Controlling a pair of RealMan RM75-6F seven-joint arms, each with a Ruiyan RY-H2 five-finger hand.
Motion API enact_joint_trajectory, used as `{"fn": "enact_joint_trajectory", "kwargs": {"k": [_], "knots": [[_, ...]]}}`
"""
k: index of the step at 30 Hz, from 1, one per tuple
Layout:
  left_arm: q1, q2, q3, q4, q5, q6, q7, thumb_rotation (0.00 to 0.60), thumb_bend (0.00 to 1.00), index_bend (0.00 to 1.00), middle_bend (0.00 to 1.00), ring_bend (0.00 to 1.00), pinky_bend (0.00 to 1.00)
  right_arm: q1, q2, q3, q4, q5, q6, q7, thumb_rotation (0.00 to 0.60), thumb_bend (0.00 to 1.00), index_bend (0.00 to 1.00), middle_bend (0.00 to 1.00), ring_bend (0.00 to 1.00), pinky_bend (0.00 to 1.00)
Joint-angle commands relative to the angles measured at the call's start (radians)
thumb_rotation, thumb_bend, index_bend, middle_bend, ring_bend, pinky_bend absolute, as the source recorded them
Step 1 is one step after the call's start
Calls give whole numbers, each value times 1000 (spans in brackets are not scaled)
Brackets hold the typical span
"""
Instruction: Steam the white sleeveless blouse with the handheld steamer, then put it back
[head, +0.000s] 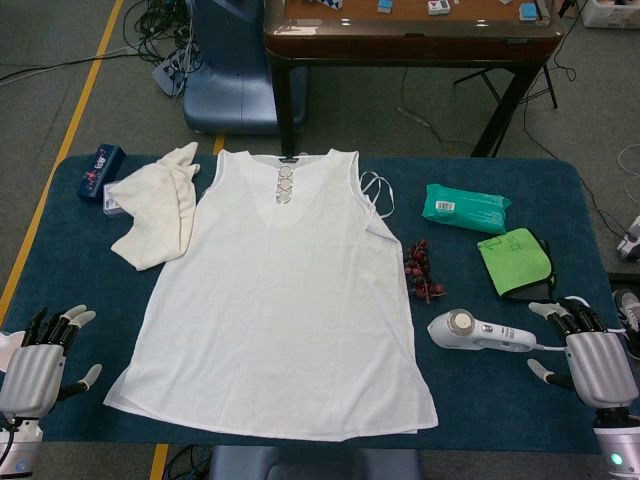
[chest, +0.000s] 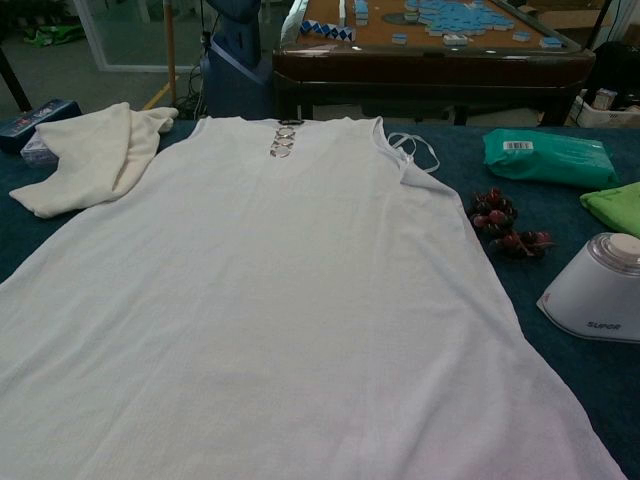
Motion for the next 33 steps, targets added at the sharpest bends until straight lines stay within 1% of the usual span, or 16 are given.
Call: {"fn": "enact_joint_trajectory", "kwargs": {"k": [1, 8, 16, 20, 24, 30, 33], "knots": [[1, 1, 1, -2, 0, 1, 1, 600, 198, 182, 143, 124, 0, 5, 1, 0, -3, 1, -8, -3, 600, 13, 253, 297, 168, 178], [8, 4, 3, -5, 3, 11, 1, 600, 199, 182, 143, 124, 0, 13, 8, -3, -10, 6, -30, -5, 600, 13, 253, 297, 169, 178], [6, 9, 5, -12, 0, 2, 3, 600, 199, 182, 143, 124, 0, 46, 14, 1, -39, 73, -122, -69, 600, 26, 265, 297, 169, 178], [7, 9, 8, -8, -4, -4, -1, 600, 199, 183, 143, 124, 0, 71, -11, 15, -26, 119, -169, -97, 600, 47, 308, 307, 169, 178], [8, 8, 9, -4, -6, -6, -5, 600, 199, 182, 143, 124, 0, 97, -39, 25, -4, 164, -223, -113, 600, 94, 323, 312, 169, 178], [9, 4, 10, 5, -9, -8, -12, 600, 199, 183, 143, 124, 0, 135, -87, 39, 48, 220, -291, -117, 600, 99, 350, 324, 168, 178], [10, 3, 11, 9, -10, -8, -17, 600, 199, 182, 143, 124, 0, 151, -111, 45, 78, 243, -318, -115, 600, 159, 361, 332, 169, 178]]}}
